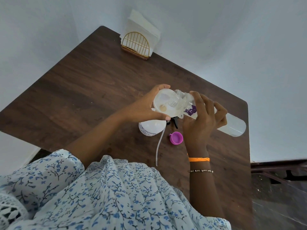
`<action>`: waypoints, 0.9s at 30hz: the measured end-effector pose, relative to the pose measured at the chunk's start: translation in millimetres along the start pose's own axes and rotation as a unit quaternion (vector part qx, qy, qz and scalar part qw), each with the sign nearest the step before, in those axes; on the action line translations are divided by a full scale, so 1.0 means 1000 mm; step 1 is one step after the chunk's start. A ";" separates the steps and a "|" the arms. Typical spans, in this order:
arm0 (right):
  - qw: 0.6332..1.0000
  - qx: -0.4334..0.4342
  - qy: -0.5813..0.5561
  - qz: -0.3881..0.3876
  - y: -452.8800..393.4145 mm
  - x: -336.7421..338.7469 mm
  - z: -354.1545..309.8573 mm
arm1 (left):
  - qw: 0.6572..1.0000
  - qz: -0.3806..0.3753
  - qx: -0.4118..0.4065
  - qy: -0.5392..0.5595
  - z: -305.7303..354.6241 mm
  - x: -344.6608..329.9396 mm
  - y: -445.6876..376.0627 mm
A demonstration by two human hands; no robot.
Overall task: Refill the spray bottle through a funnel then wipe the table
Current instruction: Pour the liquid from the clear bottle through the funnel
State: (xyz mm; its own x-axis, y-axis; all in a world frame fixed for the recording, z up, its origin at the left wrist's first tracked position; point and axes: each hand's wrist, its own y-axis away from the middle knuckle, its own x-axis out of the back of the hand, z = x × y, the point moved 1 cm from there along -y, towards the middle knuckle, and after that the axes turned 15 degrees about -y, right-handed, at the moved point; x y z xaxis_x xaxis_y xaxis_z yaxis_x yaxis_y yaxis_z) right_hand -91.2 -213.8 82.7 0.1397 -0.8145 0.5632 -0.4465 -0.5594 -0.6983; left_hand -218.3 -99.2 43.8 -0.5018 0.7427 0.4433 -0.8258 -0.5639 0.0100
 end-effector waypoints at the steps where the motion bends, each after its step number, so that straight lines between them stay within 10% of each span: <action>1: 1.000 0.000 0.002 -0.001 0.000 0.000 0.000 | 1.000 0.000 0.000 0.002 0.000 0.000 0.000; 27: 1.000 -0.003 0.012 0.002 -0.002 -0.001 0.001 | 1.000 -0.007 0.010 0.015 -0.001 0.001 0.001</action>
State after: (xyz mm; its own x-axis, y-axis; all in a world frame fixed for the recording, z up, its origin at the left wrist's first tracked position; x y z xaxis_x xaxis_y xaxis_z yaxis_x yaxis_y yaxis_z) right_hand -89.3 -212.2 82.6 0.1168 -0.8129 0.5706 -0.4527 -0.5550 -0.6979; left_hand -219.5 -99.1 43.4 -0.4985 0.7604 0.4163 -0.8272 -0.5609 0.0340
